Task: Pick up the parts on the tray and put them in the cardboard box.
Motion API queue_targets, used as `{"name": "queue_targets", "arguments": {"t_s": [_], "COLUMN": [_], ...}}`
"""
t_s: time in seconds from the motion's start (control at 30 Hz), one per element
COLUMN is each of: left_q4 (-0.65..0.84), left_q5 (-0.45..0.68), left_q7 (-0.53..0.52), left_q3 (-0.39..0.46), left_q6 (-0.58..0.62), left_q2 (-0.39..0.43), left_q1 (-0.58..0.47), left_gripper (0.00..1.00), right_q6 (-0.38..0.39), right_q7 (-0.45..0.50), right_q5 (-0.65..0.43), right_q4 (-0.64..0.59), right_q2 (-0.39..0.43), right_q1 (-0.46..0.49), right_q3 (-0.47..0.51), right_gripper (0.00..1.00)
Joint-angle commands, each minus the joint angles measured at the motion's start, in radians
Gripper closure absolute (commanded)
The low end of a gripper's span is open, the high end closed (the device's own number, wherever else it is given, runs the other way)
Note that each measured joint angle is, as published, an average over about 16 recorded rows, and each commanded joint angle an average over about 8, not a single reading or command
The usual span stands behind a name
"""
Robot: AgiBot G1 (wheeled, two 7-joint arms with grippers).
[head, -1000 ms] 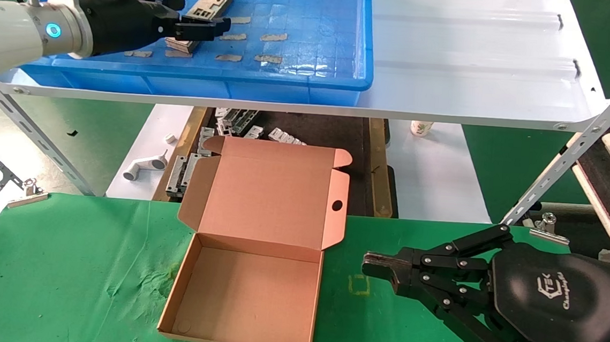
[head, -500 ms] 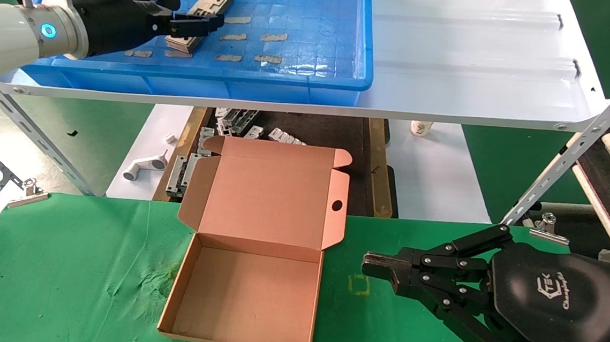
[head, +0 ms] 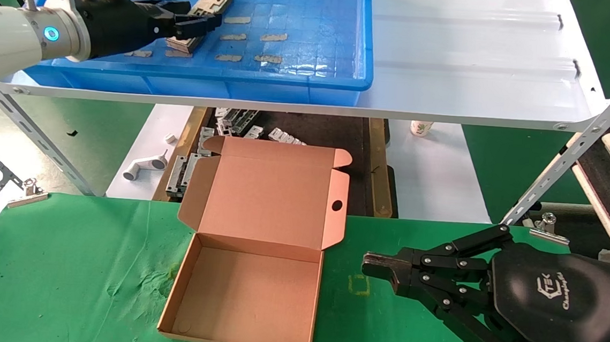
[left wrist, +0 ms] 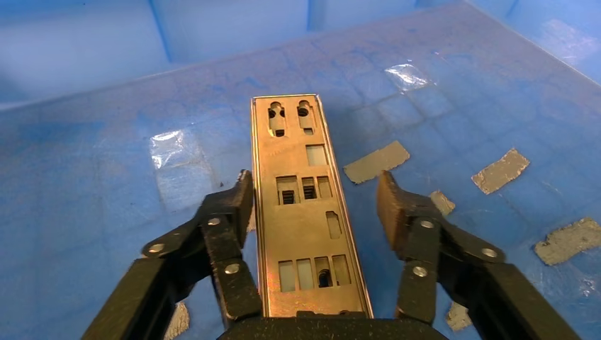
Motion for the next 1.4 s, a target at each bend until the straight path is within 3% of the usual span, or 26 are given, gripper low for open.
{"name": "queue_targets", "arguments": {"t_s": [0.03, 0.67, 0.83, 1.17, 1.4], "left_q4": [0.001, -0.024, -0.062, -0.136, -0.340], "left_q5": [-0.001, -0.026, -0.043, -0.053, -0.110], "left_q7": [0.002, 0.041, 0.072, 0.135, 0.200], "left_q3": [-0.001, -0.018, -0.028, -0.022, 0.025], "left_q6": [-0.001, 0.039, 0.188, 0.615, 0.793], "left_q2": [0.000, -0.024, -0.062, -0.172, -0.243], "left_q1": [-0.001, -0.031, -0.057, -0.097, -0.037], "left_gripper": [1.00, 1.00, 1.00, 1.00, 1.00], "right_q6": [0.000, 0.000, 0.000, 0.000, 0.000], "right_q7": [0.000, 0.000, 0.000, 0.000, 0.000], "right_q5": [0.000, 0.000, 0.000, 0.000, 0.000], "right_q4": [0.000, 0.000, 0.000, 0.000, 0.000], "right_q2": [0.000, 0.000, 0.000, 0.000, 0.000], "right_q1": [0.000, 0.000, 0.000, 0.000, 0.000], "right_q3": [0.000, 0.000, 0.000, 0.000, 0.000], "right_gripper": [1.00, 1.00, 1.00, 1.00, 1.00]}}
